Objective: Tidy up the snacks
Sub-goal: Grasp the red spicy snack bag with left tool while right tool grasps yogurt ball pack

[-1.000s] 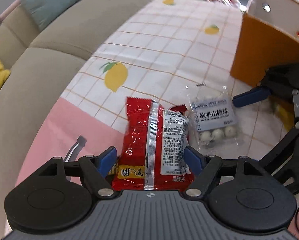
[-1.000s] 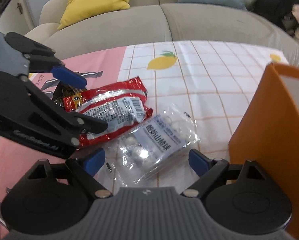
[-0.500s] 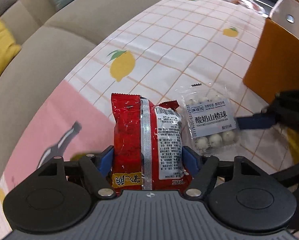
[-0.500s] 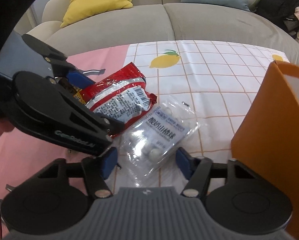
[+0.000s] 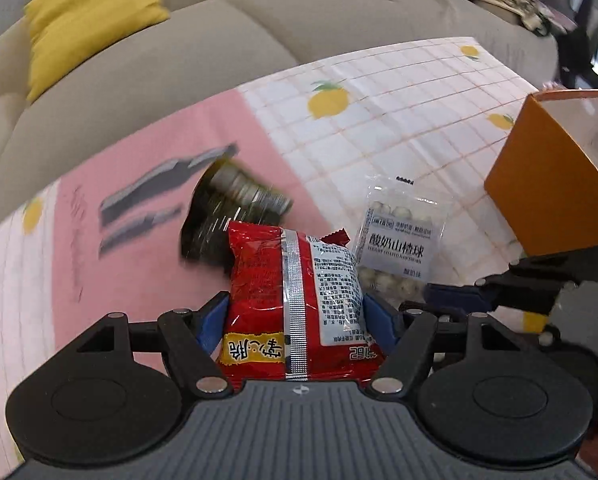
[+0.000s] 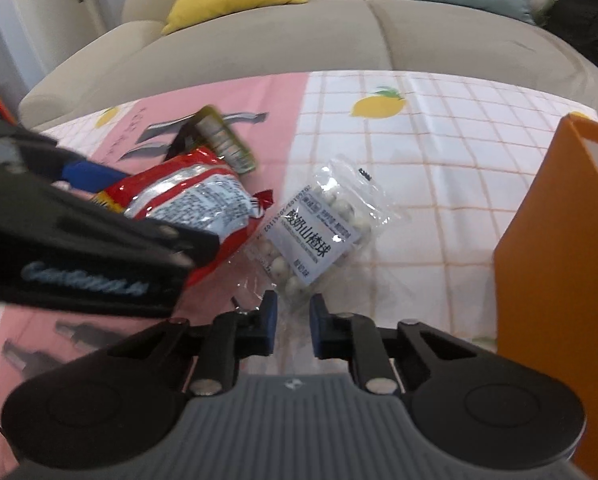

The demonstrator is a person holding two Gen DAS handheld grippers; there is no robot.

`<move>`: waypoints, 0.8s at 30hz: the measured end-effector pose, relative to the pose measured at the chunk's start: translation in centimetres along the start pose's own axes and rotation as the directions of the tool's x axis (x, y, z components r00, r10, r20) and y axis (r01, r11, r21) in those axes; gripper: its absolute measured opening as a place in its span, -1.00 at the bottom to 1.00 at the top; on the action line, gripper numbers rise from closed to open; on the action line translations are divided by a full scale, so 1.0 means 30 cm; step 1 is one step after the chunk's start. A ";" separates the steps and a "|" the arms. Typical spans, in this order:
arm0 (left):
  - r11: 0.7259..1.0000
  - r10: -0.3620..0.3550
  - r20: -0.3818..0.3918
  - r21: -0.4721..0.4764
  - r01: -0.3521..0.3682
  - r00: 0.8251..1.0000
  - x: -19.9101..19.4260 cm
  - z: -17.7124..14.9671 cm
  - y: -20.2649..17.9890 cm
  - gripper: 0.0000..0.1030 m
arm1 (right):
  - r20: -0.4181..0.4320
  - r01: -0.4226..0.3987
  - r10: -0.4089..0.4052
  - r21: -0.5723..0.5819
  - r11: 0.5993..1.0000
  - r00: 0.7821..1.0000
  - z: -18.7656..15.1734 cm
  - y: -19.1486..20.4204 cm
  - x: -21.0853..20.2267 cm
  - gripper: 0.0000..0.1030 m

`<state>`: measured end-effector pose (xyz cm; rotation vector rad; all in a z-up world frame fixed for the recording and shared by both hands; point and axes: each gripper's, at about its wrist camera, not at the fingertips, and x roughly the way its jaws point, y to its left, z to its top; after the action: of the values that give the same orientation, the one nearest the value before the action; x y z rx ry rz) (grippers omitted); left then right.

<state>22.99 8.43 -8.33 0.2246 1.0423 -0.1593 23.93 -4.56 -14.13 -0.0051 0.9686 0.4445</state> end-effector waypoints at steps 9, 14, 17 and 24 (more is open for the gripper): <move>0.970 0.072 0.001 -0.235 -0.070 0.997 -0.108 -0.262 0.037 0.59 | -0.111 -0.082 0.082 0.004 0.997 0.990 -0.106 0.058 -0.078 -0.83; 0.949 0.076 0.004 -0.308 -0.071 0.997 -0.133 -0.353 0.030 0.59 | -0.143 -0.122 0.119 -0.011 0.992 0.983 -0.175 0.092 -0.146 -0.86; 0.956 0.083 0.002 -0.283 -0.079 0.997 -0.127 -0.386 0.005 0.59 | -0.151 -0.150 0.141 -0.053 0.987 0.978 -0.217 0.109 -0.194 -0.90; 0.960 0.053 -0.006 -0.274 -0.052 0.999 -0.112 -0.432 -0.003 0.60 | -0.138 -0.054 0.041 -0.094 0.994 0.990 -0.258 0.087 -0.224 -1.00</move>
<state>10.46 11.78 -11.70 -0.0001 1.0432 0.0341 13.58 -6.17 -12.74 -0.1023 1.0821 0.5408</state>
